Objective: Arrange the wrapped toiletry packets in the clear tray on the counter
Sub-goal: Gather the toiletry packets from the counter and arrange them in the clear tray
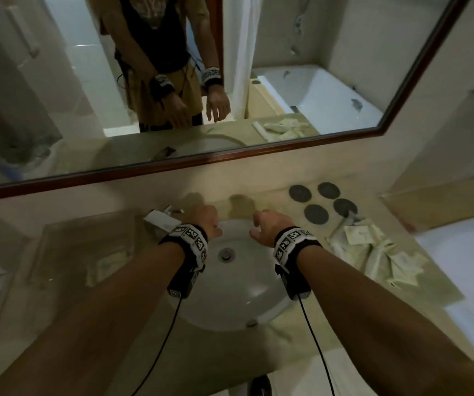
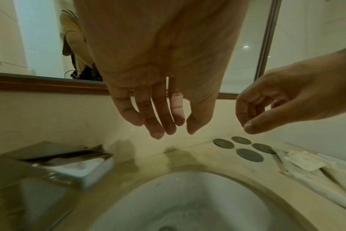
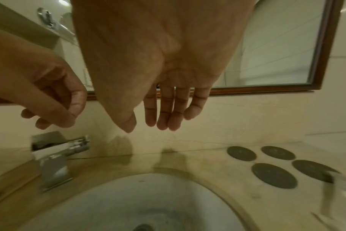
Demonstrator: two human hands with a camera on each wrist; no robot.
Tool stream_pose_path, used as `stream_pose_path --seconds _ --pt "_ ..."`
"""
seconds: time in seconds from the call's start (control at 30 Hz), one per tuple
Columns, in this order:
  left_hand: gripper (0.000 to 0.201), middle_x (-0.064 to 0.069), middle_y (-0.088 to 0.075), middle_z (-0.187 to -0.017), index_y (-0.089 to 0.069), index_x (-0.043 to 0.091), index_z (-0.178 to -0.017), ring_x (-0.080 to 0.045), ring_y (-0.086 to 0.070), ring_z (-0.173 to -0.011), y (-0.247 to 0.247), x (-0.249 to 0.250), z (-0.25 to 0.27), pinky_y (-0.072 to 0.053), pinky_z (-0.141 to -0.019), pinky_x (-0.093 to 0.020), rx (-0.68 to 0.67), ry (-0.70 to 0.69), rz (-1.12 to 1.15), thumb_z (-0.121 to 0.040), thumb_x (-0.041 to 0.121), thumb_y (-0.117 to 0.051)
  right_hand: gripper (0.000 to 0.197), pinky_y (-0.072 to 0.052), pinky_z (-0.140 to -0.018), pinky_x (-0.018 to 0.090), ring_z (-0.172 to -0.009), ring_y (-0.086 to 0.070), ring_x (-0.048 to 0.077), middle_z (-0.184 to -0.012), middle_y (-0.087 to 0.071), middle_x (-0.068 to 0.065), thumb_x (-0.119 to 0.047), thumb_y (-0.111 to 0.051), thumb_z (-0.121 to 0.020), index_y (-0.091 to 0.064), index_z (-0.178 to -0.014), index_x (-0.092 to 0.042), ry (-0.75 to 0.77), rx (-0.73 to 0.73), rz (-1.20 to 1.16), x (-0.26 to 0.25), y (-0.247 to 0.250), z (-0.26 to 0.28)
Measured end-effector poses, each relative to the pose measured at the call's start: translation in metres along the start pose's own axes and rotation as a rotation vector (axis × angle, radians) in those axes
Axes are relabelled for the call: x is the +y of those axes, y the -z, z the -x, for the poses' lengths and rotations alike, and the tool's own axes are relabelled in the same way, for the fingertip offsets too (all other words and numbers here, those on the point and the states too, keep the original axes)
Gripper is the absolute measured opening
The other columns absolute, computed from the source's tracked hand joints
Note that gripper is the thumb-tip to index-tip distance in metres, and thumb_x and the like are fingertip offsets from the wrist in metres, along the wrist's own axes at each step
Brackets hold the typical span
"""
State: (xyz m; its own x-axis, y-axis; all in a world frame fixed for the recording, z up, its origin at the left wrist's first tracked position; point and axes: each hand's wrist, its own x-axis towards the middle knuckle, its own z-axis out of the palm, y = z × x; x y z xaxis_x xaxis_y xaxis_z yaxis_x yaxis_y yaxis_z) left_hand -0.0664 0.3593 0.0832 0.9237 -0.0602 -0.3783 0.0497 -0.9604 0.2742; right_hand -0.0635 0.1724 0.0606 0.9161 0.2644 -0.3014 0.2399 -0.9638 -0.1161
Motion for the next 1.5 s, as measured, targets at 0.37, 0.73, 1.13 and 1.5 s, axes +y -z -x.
stream_pose_path --seconds 0.37,0.73,1.13,1.5 --pt "0.019 -0.013 -0.067 -0.097 -0.064 0.007 -0.090 -0.032 -0.065 -0.090 -0.036 0.126 -0.026 -0.057 -0.083 -0.040 -0.068 -0.136 -0.017 -0.078 0.022 -0.067 0.039 -0.051 -0.088 0.044 -0.103 -0.058 0.032 -0.116 -0.058 0.013 -0.047 -0.056 -0.088 -0.057 -0.107 -0.013 -0.180 -0.094 -0.097 0.133 0.000 0.050" --pt "0.017 -0.014 -0.066 -0.100 -0.062 0.006 -0.092 -0.033 -0.064 -0.092 -0.066 0.197 -0.051 -0.056 -0.085 -0.043 -0.142 -0.349 -0.115 -0.078 0.017 -0.066 0.039 -0.050 -0.087 0.040 -0.104 -0.059 0.032 -0.117 -0.060 0.013 -0.044 -0.055 -0.091 -0.058 -0.110 -0.010 -0.369 -0.083 -0.171 0.196 -0.022 0.087" --pt "0.037 -0.014 -0.058 -0.118 -0.049 0.009 -0.115 -0.035 -0.058 -0.107 -0.125 0.295 -0.078 -0.051 -0.091 -0.047 -0.209 -0.409 -0.165 -0.087 0.028 -0.064 0.037 -0.048 -0.092 0.041 -0.111 -0.055 0.030 -0.124 -0.057 0.010 -0.039 -0.055 -0.091 -0.054 -0.117 -0.012 -0.468 -0.110 -0.221 0.315 -0.052 0.107" --pt "0.077 -0.013 -0.040 -0.140 -0.030 0.012 -0.142 -0.033 -0.043 -0.126 -0.205 0.369 -0.138 -0.042 -0.102 -0.047 -0.173 -0.363 -0.182 -0.081 0.039 -0.068 0.058 -0.044 -0.094 0.045 -0.123 -0.041 0.031 -0.135 -0.041 0.011 -0.045 -0.057 -0.089 -0.037 -0.136 -0.017 -0.503 -0.079 -0.253 0.405 -0.089 0.088"
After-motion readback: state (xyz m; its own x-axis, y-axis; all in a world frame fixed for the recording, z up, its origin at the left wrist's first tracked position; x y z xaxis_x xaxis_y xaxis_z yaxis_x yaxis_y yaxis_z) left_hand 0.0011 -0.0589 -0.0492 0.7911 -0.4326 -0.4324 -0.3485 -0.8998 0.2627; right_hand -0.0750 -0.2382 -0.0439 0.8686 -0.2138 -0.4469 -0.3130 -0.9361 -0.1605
